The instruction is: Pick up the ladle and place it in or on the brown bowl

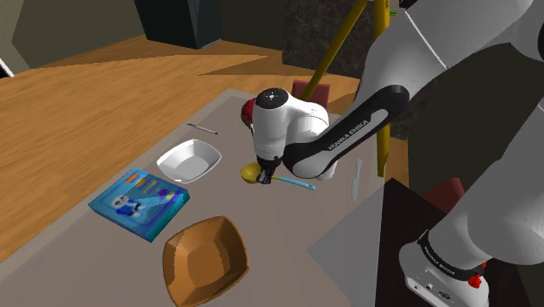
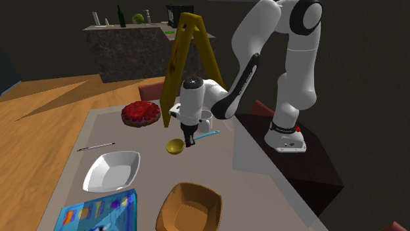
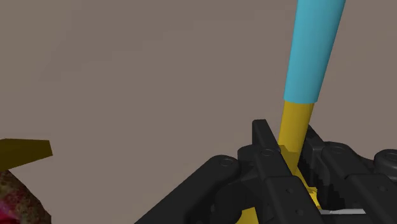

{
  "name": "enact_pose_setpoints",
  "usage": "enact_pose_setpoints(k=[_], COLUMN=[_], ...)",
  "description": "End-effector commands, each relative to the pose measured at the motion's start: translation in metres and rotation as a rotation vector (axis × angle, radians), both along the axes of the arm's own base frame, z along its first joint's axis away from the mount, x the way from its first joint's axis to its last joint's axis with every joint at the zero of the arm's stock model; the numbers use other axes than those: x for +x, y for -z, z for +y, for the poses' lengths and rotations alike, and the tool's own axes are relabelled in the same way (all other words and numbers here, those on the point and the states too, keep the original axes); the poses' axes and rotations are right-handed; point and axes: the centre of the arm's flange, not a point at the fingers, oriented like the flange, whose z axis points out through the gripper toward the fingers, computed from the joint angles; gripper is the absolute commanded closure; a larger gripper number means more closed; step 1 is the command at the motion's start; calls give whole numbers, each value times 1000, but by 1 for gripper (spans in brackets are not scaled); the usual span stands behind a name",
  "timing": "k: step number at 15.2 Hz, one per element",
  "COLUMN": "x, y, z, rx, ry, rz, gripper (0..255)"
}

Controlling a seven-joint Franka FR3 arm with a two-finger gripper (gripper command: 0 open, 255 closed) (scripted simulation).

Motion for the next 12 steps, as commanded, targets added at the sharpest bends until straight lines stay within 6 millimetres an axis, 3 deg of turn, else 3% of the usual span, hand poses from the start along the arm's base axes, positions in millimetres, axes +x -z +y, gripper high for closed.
enact_pose_setpoints(k=[1,7,12], x=[-1,-1,-16], y=[-9,-38,-40], z=[0,0,64], rx=[0,0,0], ry=[0,0,0], rz=[0,0,0], gripper=[255,255,255])
